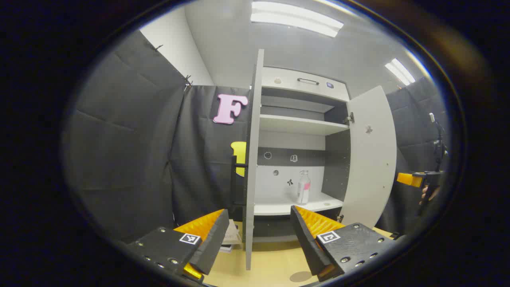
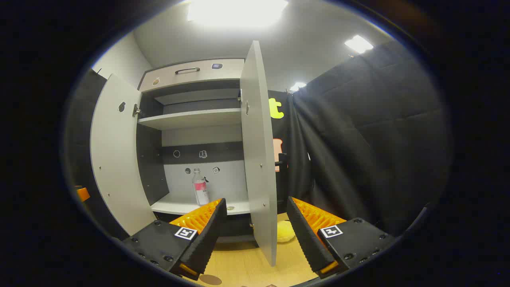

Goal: Grasp the bottle in the cabinet with the left hand and place it on the coaster, then close the right door with the right hand and the left door with the left hand.

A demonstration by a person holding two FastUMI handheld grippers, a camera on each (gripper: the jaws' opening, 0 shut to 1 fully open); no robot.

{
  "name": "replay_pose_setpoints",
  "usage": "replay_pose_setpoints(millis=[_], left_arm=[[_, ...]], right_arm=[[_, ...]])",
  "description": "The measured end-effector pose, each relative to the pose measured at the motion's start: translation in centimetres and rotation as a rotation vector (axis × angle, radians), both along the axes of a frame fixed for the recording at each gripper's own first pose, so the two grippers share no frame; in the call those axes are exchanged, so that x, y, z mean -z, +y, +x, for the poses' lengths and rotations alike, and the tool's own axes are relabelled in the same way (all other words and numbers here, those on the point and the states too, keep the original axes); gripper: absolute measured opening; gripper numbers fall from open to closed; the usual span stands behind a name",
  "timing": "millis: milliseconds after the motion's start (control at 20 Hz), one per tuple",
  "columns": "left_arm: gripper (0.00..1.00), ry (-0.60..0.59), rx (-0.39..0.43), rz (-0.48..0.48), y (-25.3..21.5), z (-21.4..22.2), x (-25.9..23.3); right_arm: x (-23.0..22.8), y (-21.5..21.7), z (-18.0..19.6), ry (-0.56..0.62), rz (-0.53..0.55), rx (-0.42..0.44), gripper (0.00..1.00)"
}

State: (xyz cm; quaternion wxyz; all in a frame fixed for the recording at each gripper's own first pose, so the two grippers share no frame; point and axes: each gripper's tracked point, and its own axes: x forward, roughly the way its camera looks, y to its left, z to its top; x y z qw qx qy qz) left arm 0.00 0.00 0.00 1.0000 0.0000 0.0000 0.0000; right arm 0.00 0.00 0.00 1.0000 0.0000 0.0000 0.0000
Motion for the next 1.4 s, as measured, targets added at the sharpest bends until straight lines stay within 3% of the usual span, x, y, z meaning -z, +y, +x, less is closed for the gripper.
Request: replay_pose_setpoints(millis=[100, 150, 250, 300, 350, 400, 750, 850, 950, 1200, 1400], left_arm=[[0.97, -0.007, 0.01, 0.001, -0.1, -0.1, -0.2], [0.9, -0.012, 0.016, 0.0, -0.2, -0.1, -0.3], [0.9, -0.02, 0.025, 0.003, -0.3, -0.2, -0.3], [0.9, -0.021, 0.024, 0.008, -0.3, -0.2, -0.3], [0.9, -0.023, 0.025, 0.01, -0.4, -0.2, -0.4], [0.97, -0.023, 0.031, 0.009, -0.5, -0.3, -0.4], [0.97, 0.002, 0.089, 0.011, -1.8, 1.4, 0.7], [0.83, 0.02, 0.12, 0.016, -3.2, 2.5, 1.3], [0.97, 0.029, 0.143, 0.018, -5.1, 3.9, 1.6], [0.97, 0.05, 0.195, 0.005, -9.9, 7.8, 2.8], [0.97, 0.063, 0.222, 0.013, -13.3, 12.6, 3.4]], right_arm=[[-0.1, -0.1, -0.5, -0.001, 0.0, 0.003, 0.9], [0.0, -0.2, -0.5, 0.0, 0.0, 0.007, 0.96], [0.0, -0.5, -0.6, 0.007, 0.009, 0.012, 0.97], [0.0, -0.7, -0.5, 0.009, 0.016, 0.015, 0.92], [-0.1, -1.0, -0.5, 0.01, 0.019, 0.02, 0.97], [0.0, -1.2, -0.4, 0.011, 0.02, 0.026, 0.97], [0.6, -3.5, -0.1, 0.027, -0.005, 0.054, 0.97], [1.0, -4.9, 0.2, 0.035, 0.0, 0.082, 0.97], [1.6, -6.0, 1.1, 0.046, 0.007, 0.096, 0.97], [1.0, -11.0, 3.4, 0.034, -0.008, 0.142, 0.97], [1.2, -16.1, 5.1, 0.031, -0.005, 0.232, 0.97]])
